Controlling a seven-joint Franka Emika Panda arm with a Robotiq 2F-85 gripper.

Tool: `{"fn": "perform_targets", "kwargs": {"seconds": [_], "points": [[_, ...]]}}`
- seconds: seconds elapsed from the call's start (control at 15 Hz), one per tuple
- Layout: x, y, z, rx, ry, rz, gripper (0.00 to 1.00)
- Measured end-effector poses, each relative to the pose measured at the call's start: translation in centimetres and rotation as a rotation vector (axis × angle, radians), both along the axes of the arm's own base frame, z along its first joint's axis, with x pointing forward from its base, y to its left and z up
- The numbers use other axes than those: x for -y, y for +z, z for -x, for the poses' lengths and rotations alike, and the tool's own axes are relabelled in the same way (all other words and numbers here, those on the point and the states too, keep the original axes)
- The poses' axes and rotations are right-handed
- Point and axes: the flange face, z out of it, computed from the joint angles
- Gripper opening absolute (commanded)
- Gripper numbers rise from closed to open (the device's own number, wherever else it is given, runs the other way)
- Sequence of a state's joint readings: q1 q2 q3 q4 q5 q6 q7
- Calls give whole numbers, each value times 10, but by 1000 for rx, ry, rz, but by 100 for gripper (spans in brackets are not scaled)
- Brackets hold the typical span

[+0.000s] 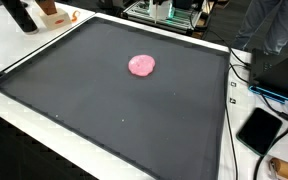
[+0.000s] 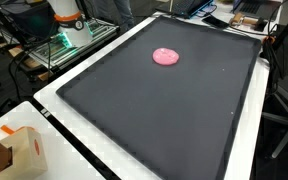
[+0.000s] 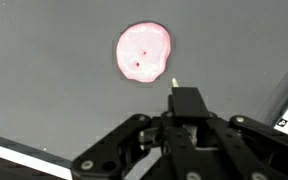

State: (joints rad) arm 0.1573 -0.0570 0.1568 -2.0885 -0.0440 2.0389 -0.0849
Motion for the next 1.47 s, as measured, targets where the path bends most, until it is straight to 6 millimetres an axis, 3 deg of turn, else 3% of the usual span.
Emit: {"fn": "perform_targets", "kwargs": {"seconds": [0.4, 0.73, 1.07, 1.47], "points": [[61, -3, -29, -42, -55, -210, 3], [111, -26, -44, -61, -36, -334, 3], [145, -55, -49, -98, -48, -467, 3], [173, -86, -47, -156, -43, -547, 3]]}}
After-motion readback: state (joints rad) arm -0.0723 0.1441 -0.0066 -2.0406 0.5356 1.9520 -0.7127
